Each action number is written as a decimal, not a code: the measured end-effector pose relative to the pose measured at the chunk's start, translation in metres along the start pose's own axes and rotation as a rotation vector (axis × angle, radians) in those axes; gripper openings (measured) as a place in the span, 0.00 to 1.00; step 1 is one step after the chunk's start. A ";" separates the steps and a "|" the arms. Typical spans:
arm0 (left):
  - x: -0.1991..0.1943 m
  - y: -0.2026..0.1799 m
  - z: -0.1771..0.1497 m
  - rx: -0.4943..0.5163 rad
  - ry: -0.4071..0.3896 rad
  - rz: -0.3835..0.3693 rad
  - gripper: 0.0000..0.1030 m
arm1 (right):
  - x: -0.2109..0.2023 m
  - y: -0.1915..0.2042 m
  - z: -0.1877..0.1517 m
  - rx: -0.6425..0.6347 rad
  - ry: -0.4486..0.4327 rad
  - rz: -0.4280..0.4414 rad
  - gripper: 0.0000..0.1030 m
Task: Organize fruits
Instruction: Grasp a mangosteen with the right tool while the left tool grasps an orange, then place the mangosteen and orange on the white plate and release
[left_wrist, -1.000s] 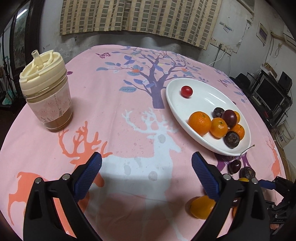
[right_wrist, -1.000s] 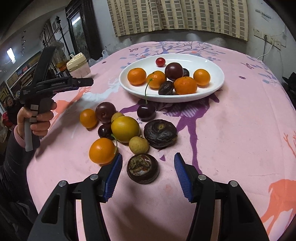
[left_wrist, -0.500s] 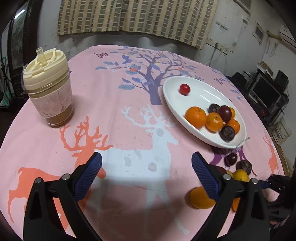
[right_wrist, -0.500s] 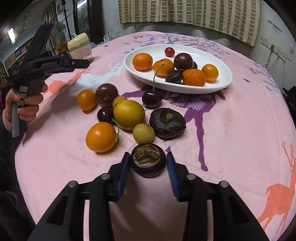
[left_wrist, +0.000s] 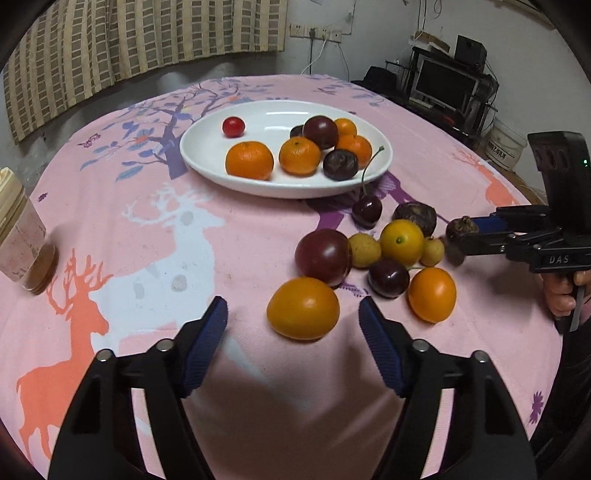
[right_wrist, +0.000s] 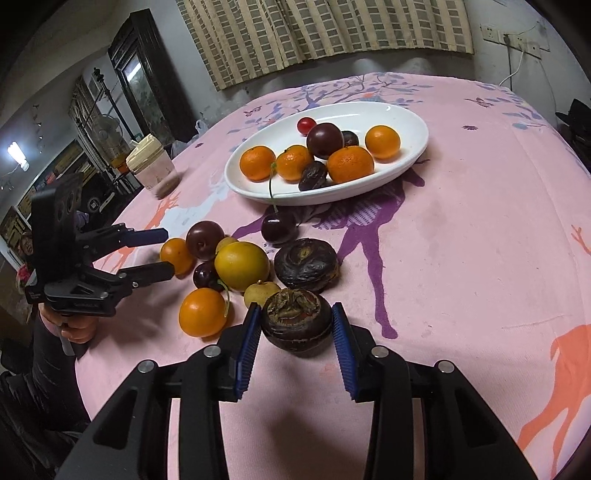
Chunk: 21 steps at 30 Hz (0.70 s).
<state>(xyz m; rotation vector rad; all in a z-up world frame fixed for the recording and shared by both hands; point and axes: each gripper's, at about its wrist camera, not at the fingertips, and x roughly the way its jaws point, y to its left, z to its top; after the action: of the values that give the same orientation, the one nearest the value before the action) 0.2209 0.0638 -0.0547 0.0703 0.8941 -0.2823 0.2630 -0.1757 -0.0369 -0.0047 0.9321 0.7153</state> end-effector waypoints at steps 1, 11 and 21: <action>0.002 0.000 0.000 -0.005 0.008 -0.008 0.59 | 0.000 -0.001 0.000 -0.001 -0.001 0.000 0.38; 0.009 -0.002 0.001 -0.002 0.037 -0.038 0.48 | 0.001 -0.001 0.000 -0.006 -0.004 -0.002 0.38; 0.012 0.004 0.003 -0.037 0.041 -0.049 0.40 | 0.000 -0.001 0.001 -0.004 -0.010 -0.003 0.38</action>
<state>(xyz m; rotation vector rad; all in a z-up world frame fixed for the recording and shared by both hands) 0.2312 0.0643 -0.0626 0.0204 0.9423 -0.3105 0.2643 -0.1764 -0.0366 -0.0063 0.9213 0.7144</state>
